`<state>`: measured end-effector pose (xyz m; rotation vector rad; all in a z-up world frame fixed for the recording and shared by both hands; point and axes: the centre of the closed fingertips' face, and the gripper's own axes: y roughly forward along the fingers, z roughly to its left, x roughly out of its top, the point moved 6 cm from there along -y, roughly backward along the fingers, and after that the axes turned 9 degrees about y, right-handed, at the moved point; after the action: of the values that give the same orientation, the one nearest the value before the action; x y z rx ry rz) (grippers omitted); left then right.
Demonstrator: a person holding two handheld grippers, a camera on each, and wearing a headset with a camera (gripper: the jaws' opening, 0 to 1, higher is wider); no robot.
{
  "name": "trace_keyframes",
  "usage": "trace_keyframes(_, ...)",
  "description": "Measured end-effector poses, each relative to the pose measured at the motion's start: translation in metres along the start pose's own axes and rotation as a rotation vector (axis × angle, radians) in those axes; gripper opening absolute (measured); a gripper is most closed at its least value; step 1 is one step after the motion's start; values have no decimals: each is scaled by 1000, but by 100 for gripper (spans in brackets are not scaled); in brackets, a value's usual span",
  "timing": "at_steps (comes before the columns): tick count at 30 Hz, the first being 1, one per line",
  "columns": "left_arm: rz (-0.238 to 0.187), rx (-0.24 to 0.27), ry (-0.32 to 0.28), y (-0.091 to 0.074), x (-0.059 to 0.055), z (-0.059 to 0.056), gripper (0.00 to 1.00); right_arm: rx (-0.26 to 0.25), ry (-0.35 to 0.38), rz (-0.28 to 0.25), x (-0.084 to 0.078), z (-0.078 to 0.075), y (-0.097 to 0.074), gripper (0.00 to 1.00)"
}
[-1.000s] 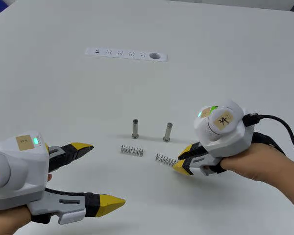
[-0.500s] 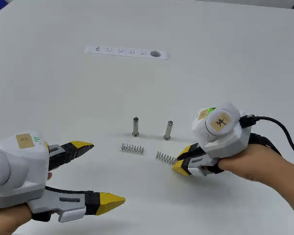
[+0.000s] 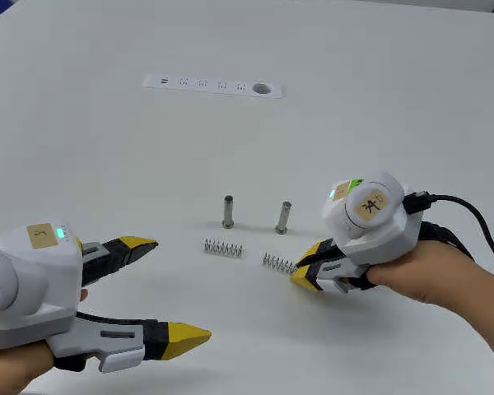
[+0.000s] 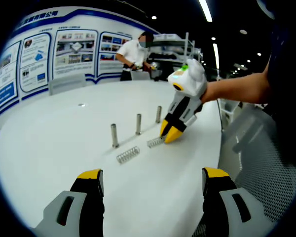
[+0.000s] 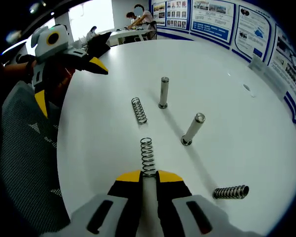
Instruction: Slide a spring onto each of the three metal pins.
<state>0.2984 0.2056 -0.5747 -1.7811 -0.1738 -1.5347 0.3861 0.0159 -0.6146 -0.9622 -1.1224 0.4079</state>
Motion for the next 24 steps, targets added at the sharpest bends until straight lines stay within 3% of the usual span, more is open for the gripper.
trace_keyframes(24,-1,-8,1,1,0,-1,84,-25,-31,-15,18,1,-20,12)
